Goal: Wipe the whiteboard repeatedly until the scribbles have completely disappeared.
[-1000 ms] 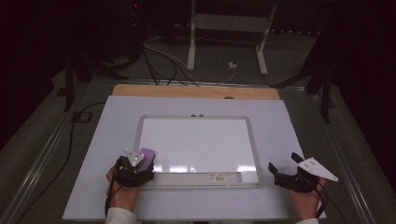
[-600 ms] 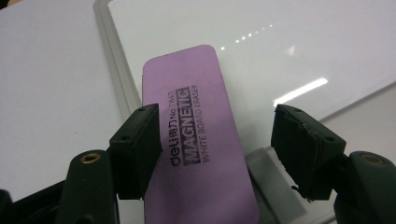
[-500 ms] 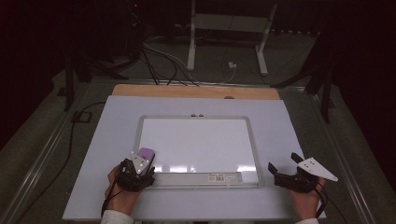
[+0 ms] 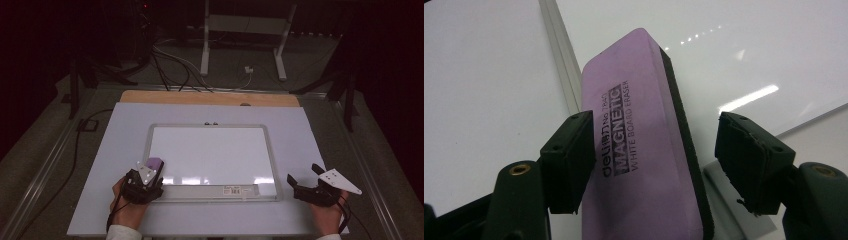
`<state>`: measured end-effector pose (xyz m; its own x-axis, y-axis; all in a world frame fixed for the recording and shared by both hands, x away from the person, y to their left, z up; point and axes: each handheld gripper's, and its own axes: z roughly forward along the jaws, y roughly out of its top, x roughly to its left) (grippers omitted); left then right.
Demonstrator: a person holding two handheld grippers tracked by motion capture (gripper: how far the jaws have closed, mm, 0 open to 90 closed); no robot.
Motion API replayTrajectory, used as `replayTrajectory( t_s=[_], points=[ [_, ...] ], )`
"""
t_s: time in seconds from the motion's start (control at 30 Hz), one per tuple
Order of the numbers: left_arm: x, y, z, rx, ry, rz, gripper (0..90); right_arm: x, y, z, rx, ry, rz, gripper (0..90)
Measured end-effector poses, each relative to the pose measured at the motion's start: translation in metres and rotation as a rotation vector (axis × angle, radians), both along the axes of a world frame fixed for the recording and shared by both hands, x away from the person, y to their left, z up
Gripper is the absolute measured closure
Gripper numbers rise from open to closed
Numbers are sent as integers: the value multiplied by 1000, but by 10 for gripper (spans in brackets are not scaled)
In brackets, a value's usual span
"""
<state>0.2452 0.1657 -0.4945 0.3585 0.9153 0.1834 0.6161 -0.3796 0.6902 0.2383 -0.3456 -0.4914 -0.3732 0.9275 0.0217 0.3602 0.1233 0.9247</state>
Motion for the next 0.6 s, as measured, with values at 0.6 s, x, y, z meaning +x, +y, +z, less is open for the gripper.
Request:
replayTrajectory(
  t_s=[0.6],
  points=[
    [-1, 11, 1, -33, 6, 29, 422, 0, -1, 0, 1, 0, -5, 3]
  ],
)
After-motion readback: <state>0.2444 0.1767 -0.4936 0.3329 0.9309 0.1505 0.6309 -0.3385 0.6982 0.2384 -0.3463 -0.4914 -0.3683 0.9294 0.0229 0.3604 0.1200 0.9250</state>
